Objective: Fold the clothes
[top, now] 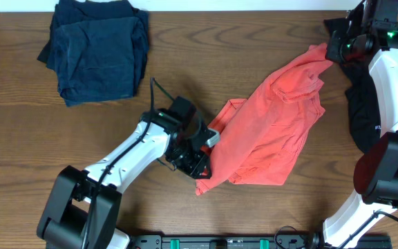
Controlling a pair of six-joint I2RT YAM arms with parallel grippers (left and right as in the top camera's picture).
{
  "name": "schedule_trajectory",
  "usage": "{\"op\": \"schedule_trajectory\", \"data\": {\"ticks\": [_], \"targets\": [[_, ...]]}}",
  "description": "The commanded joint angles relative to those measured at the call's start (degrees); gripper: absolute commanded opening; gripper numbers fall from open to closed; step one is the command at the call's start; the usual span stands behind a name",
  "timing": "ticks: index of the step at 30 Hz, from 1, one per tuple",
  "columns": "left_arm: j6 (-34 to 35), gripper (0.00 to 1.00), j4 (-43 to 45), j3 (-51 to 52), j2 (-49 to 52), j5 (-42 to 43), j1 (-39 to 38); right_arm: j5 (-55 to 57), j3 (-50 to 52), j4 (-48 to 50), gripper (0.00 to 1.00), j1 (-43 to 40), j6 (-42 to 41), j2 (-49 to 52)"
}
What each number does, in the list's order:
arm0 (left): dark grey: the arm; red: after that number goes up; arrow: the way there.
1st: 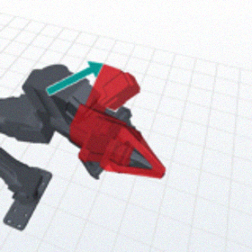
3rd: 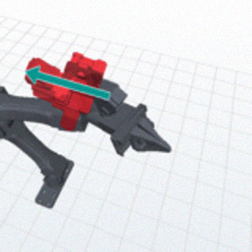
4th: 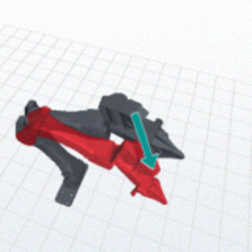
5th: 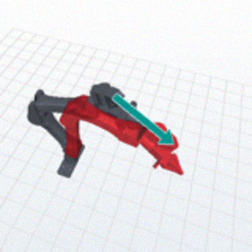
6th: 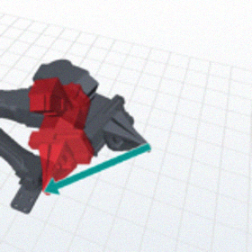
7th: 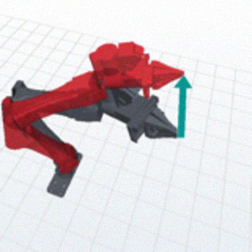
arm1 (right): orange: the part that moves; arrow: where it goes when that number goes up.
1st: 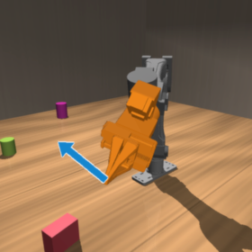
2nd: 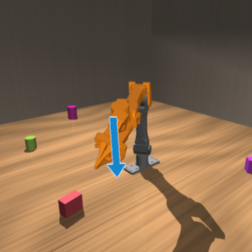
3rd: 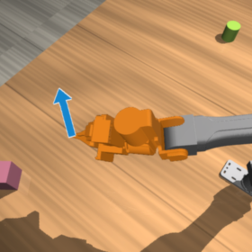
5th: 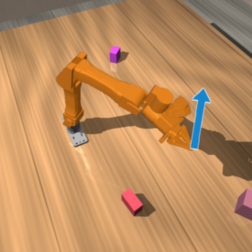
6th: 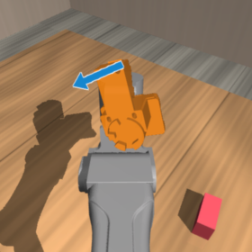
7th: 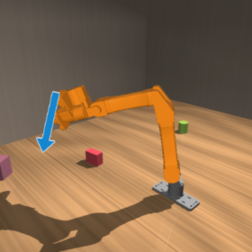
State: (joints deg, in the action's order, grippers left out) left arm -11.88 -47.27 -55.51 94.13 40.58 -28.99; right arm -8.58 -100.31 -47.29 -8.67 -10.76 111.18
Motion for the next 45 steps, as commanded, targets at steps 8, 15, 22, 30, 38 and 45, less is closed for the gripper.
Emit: {"op": "schedule_trajectory", "data": {"ticks": [8, 15, 22, 30, 38, 45], "targets": [[2.62, 0.36, 4.85, 4.11, 0.61, 0.79, 0.11, -0.48, -0.24, -0.04, 0.13, -0.33, 1.01, 0.52], [3.65, 0.48, 4.98, 3.19, 0.61, 0.74, 2.75, -0.48, -0.24, -0.09, 0.19, -0.33, 1.51, 0.52], [4.55, 0.57, 3.89, 3.56, 0.61, -0.26, 3.15, -0.48, -0.24, -0.09, 0.21, -0.33, 1.51, 0.52], [4.94, 0.62, 2.78, 5.46, 0.61, 0.42, 0.46, -0.48, -0.24, -0.04, 0.22, -0.33, 1.51, 0.52], [5.25, 0.06, 3.74, 5.49, 0.61, 0.79, -1.36, -0.48, -0.24, 0.02, 0.26, -0.33, 1.49, 0.52], [9.46, 0.06, 4.02, 2.45, 0.59, 0.74, 2.47, -0.48, -0.24, 0.24, 0.26, -0.33, 1.64, 0.52]]}}
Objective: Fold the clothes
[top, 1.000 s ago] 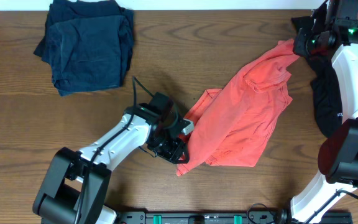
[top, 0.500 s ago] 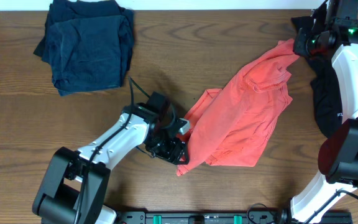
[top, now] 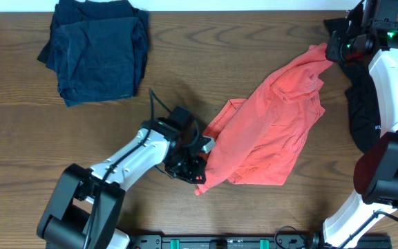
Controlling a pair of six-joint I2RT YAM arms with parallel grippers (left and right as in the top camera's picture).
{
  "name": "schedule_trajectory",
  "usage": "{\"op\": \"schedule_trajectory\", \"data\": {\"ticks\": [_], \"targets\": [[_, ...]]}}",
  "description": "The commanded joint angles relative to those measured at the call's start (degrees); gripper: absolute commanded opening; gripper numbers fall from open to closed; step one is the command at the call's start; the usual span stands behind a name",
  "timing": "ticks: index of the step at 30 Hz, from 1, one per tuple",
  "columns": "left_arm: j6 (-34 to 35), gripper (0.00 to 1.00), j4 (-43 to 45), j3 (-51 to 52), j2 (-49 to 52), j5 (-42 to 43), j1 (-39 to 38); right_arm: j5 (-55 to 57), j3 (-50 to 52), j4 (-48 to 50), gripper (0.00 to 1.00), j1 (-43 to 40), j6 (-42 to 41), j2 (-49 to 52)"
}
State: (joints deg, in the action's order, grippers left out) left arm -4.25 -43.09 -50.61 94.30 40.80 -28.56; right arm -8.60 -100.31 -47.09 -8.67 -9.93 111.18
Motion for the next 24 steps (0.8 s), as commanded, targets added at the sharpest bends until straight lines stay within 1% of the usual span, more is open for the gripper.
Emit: {"op": "schedule_trajectory", "data": {"ticks": [1, 3, 7, 9, 12, 16, 19, 24], "targets": [[1.90, 0.06, -0.31, -4.24, 0.39, 0.28, 3.21, -0.46, -0.24, 0.11, 0.26, -0.33, 0.81, 0.52], [2.86, 0.06, -0.33, -8.00, 0.39, -1.27, 4.85, -0.46, -0.24, 0.22, 0.26, -0.31, 0.79, 0.52], [2.89, 0.06, -0.31, -18.88, 0.39, -4.70, 7.08, -0.46, -0.24, 0.68, 0.27, -0.31, 0.76, 0.52], [2.89, 0.06, -0.24, -23.56, 0.39, -8.61, 7.17, -0.46, -0.24, 0.59, 0.26, -0.33, 0.76, 0.52], [2.91, 0.06, 0.44, -29.42, 0.39, -17.07, 7.10, -0.48, -0.24, 0.57, 0.26, -0.33, 0.76, 0.52], [3.08, 0.06, 2.08, -32.24, 0.39, -24.55, 7.13, -0.46, -0.24, 0.55, 0.27, -0.33, 0.79, 0.52], [3.15, 0.06, 1.53, -32.24, 0.39, -24.98, 7.10, -0.46, -0.24, 0.57, 0.27, -0.33, 0.81, 0.52], [5.49, 0.06, 0.96, -32.24, 0.39, -24.98, 7.10, -0.46, -0.24, 1.22, 0.27, -0.31, 0.79, 0.52]]}}
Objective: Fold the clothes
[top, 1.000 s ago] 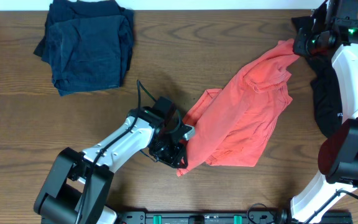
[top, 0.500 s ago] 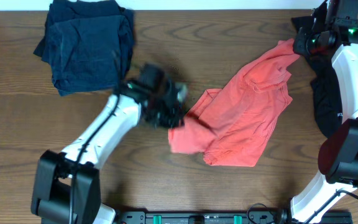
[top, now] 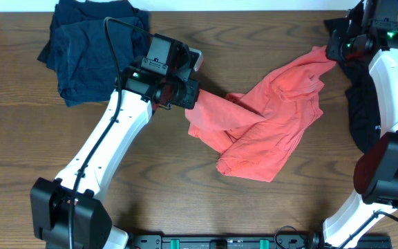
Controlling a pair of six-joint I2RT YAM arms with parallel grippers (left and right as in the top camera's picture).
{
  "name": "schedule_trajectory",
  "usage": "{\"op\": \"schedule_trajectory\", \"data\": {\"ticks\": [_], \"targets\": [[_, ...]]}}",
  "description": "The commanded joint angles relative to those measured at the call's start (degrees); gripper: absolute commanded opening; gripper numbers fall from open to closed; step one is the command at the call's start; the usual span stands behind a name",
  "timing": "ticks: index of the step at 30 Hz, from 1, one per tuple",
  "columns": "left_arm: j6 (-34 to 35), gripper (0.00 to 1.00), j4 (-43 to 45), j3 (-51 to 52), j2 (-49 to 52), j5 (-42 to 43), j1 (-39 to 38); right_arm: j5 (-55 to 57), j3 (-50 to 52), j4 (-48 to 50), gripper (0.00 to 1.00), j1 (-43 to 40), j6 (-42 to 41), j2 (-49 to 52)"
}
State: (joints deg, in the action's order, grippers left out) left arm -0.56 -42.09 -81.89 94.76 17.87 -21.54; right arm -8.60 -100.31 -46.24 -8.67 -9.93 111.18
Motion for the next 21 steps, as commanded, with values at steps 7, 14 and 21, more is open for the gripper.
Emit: {"op": "schedule_trajectory", "data": {"ticks": [7, 14, 21], "targets": [[1.97, 0.06, 3.87, -0.63, -0.02, -2.14, 0.09, -0.46, -0.24, 0.35, 0.27, -0.31, 0.81, 0.52], [4.85, 0.06, 14.60, 0.76, 3.04, -6.78, 0.09, -0.74, -0.24, -0.74, 0.27, -0.26, 0.79, 0.52], [8.39, 0.06, 14.38, 0.76, 10.16, -8.52, 0.09, -0.46, -0.24, -2.43, 0.27, -0.28, 0.83, 0.52]]}}
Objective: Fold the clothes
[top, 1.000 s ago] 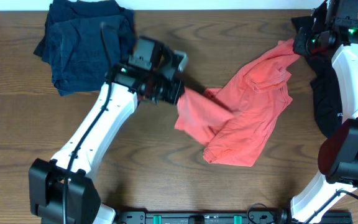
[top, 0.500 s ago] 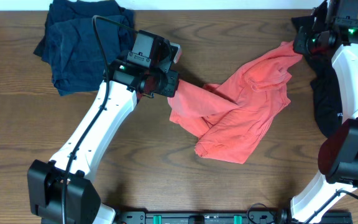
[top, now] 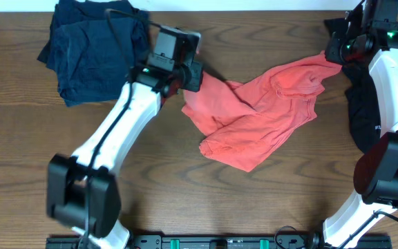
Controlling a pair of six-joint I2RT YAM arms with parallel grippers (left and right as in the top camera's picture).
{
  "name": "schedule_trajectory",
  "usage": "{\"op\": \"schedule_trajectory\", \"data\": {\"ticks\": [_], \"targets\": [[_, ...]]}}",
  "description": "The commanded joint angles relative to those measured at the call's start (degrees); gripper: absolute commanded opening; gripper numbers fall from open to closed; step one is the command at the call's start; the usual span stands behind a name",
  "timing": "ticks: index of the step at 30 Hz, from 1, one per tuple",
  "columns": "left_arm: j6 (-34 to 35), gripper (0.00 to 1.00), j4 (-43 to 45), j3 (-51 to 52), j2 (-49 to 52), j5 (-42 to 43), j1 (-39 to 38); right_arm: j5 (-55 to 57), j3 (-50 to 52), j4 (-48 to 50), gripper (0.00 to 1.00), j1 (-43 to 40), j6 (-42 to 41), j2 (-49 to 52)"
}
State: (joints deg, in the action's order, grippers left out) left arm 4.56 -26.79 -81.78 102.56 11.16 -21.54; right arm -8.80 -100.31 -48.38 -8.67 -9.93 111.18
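Observation:
A red shirt point(top: 258, 111) hangs stretched across the table between my two grippers, sagging in the middle with a crumpled lower part near the table centre. My left gripper point(top: 187, 81) is shut on the shirt's left end, raised near the table's back. At the right rear my right gripper point(top: 335, 55) is shut on the shirt's other end. A folded dark navy garment point(top: 95, 52) lies at the back left.
A black garment point(top: 365, 104) lies heaped at the right edge under my right arm. The brown wooden table point(top: 40, 159) shows bare wood in front and on the left.
My left gripper has moved slightly back and right with the shirt's end. The shirt is drawn out wider and its lower bunch has shifted left.
My left gripper was low at the shirt's lower left corner near the table front, while my right gripper held the upper right end. It stayed there closing on the cloth. Then it stood raised toward the back left with the corner, and now the shirt spans between both grippers.

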Motion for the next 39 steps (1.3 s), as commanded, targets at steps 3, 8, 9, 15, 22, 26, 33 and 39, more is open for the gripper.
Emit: {"op": "schedule_trajectory", "data": {"ticks": [3, 8, 9, 15, 22, 26, 33, 39], "targets": [[5.68, 0.06, -3.78, 0.66, 2.27, -1.79, 0.09, -0.24, -0.24, -0.44, 0.27, -0.28, 0.85, 0.52], [6.78, 0.06, -11.78, 0.66, -2.89, -1.81, 0.09, -0.24, -0.24, -0.44, 0.27, -0.28, 1.01, 0.52], [7.02, 0.06, -14.78, 0.66, -4.94, -1.84, 0.09, -0.22, -0.24, -0.46, 0.27, -0.28, 1.09, 0.52], [11.89, 0.06, -29.83, 0.66, -15.26, -5.09, -0.04, -0.24, -0.24, -0.44, 0.27, -0.28, 1.62, 0.52], [21.00, 0.06, -48.28, 0.68, -22.64, -6.34, -0.09, -0.26, -0.24, 0.15, 0.27, -0.28, 1.88, 0.52], [25.70, 0.06, -54.25, 1.38, -22.88, -6.36, -1.64, -0.28, -0.24, 0.74, 0.27, -0.26, 1.88, 0.52], [27.93, 0.06, -42.18, 6.58, -22.25, -9.84, -7.02, -0.26, -0.24, 1.33, 0.27, -0.26, 1.88, 0.52], [27.93, 0.06, -29.38, 7.50, -18.16, -20.57, -7.13, -0.26, -0.22, 1.18, 0.27, -0.26, 1.90, 0.52]]}}
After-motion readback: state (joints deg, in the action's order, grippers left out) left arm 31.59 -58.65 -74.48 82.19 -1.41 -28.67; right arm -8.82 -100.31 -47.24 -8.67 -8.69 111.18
